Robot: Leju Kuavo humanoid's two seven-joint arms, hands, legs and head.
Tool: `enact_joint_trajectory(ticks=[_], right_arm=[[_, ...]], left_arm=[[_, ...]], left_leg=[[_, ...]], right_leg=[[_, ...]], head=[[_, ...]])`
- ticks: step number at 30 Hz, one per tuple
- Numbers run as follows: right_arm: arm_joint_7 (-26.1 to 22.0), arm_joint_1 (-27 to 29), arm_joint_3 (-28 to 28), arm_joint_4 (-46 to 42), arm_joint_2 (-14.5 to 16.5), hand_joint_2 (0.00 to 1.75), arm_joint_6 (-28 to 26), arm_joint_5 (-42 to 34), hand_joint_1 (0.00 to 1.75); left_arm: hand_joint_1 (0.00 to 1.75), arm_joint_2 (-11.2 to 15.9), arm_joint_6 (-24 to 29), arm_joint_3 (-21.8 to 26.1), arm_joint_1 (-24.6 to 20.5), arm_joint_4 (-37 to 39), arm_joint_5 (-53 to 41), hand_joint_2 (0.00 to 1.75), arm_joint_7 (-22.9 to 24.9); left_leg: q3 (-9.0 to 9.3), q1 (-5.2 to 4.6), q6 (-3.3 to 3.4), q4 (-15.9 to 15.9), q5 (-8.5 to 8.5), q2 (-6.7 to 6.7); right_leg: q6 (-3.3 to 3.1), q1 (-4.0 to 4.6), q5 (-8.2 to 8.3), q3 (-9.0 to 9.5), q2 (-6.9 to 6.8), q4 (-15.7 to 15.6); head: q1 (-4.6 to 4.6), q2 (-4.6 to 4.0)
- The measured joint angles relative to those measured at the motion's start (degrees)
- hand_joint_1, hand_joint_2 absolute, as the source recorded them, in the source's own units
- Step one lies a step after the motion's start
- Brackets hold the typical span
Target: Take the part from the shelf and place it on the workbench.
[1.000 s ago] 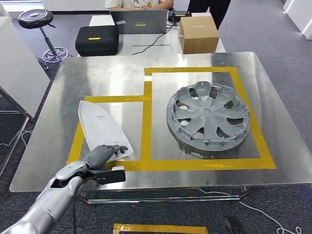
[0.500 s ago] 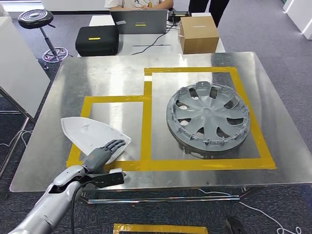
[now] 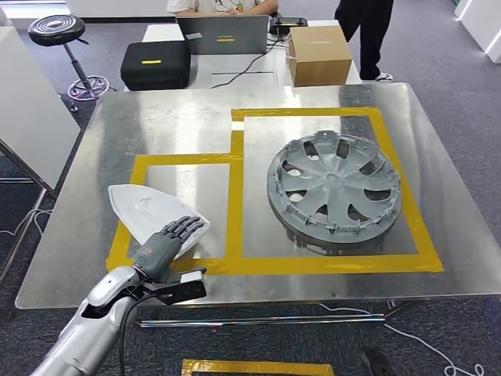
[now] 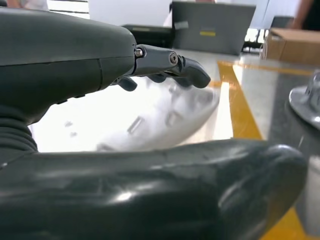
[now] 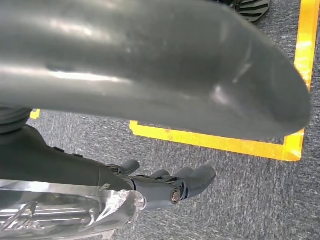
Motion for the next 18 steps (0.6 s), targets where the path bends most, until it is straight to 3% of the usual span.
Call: enact_joint_trajectory(ticks=[18], right_arm=[[0.27,0.03,0.0,0.0,0.73,0.0,-0.6,-0.06,0.0]], left_arm=[[0.0,-1.24,0.45,4.97,4.35,-23.62,-0.07,0.0,0.47]], left_leg=[[-0.02,0.0,0.03,0.0,-0.02,0.0]], right_leg=[[0.0,0.0,-0.01,-0.01,0.0,0.0]], head=[[0.01,0.0]])
